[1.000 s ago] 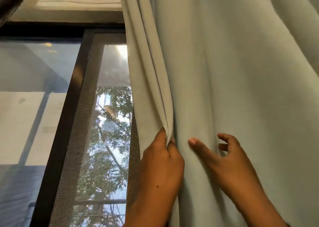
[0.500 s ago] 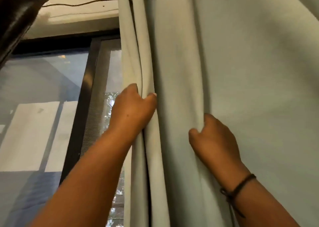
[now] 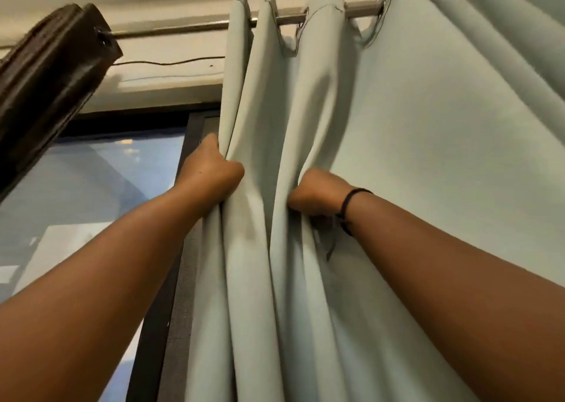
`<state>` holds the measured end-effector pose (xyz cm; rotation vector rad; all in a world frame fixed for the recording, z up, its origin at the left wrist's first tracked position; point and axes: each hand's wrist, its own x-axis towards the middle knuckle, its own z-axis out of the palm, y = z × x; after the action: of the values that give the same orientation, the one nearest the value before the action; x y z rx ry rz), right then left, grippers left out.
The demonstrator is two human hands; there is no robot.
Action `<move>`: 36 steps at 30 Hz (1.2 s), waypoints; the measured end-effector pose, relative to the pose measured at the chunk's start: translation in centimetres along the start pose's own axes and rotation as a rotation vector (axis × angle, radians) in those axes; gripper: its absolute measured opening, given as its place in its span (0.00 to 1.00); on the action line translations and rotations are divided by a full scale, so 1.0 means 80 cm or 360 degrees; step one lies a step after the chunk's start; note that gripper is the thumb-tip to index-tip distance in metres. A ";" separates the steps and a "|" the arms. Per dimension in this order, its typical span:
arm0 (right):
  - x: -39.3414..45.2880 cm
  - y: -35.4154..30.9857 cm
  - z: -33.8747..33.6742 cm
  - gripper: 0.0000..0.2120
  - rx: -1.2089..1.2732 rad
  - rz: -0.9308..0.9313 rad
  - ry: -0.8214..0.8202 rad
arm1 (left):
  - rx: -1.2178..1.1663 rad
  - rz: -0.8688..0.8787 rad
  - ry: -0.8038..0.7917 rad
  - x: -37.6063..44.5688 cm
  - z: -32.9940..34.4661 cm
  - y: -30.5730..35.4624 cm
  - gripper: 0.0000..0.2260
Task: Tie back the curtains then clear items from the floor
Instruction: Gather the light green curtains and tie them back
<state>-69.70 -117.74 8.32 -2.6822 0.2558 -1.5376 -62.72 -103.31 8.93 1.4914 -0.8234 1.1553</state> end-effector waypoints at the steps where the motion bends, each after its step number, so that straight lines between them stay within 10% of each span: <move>1: 0.006 -0.002 -0.006 0.06 -0.0083 0.0028 -0.0076 | 0.0048 0.0009 0.0009 0.004 -0.006 -0.003 0.17; 8: 0.027 0.037 -0.054 0.08 -0.0028 0.0620 0.0187 | 0.0051 0.0263 -0.0038 0.002 -0.024 -0.017 0.33; 10: 0.031 0.045 -0.065 0.23 0.0185 0.0745 0.0472 | 0.0099 0.0396 -0.0078 0.003 -0.019 -0.009 0.35; 15: 0.035 0.021 -0.089 0.23 0.0295 0.0556 0.0894 | 0.0194 0.0533 -0.0242 0.008 0.001 0.015 0.26; 24: 0.050 -0.058 -0.092 0.15 -0.1231 0.0378 0.0504 | -0.0065 0.0512 -0.0309 -0.001 -0.003 0.008 0.30; 31: 0.081 -0.209 -0.074 0.14 -0.0901 -0.0492 0.0288 | -0.0650 0.0168 -0.0113 0.012 -0.045 -0.012 0.23; 36: 0.080 -0.181 -0.072 0.04 -0.0535 -0.0306 -0.0113 | -0.0865 -0.0056 -0.0119 0.026 -0.042 -0.019 0.15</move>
<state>-69.71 -104.25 18.42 -3.0962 0.2833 -1.5678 -61.50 -99.58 10.42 1.0934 -1.0579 0.7680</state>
